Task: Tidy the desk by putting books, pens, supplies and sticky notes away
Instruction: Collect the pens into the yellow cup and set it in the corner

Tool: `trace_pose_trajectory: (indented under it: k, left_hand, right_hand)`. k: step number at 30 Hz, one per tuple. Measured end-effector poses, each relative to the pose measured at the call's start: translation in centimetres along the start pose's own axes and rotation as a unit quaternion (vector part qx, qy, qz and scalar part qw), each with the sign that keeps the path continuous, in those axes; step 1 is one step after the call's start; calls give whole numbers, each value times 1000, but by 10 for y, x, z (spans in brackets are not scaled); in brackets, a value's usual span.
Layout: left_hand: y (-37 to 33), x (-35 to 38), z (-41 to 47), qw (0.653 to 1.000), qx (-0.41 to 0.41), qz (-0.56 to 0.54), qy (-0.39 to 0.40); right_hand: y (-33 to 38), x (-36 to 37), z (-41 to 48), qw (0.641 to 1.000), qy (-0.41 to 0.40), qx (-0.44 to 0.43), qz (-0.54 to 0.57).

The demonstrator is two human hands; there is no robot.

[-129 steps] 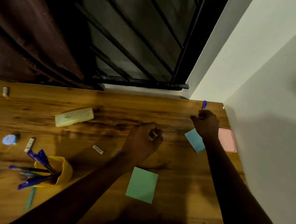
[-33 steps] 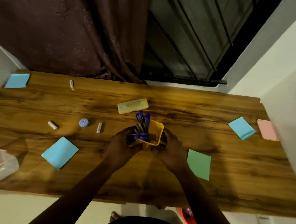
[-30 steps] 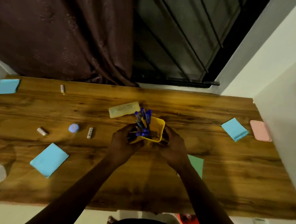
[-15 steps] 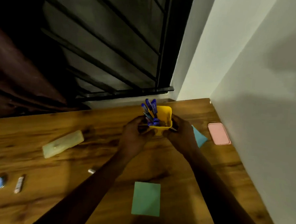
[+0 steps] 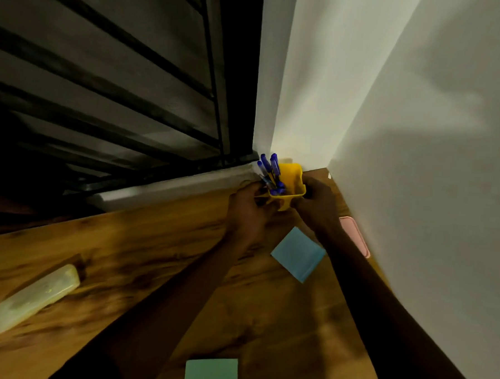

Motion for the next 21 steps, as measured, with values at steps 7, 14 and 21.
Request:
trace_pose_trajectory:
  k: [7, 14, 21]
  left_hand:
    - [-12, 33, 27, 1000, 22, 3, 0]
    - [-1, 53, 32, 998, -9, -67, 7]
    - [3, 56, 32, 997, -19, -75, 8]
  right_hand:
    - [-17, -30, 9, 999, -40, -10, 11]
    - [-37, -39, 16, 999, -27, 25, 3]
    - [-43, -40, 17, 999, -24, 44, 5]
Point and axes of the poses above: each hand's wrist, its own z-axis towards the middle knuckle, its own x-axis out of the palm, y = z × x, the point moved 10 cm from there along z, towards the middle knuckle, and after that the axes turned 15 degrees about y, right-handed, at the moved point
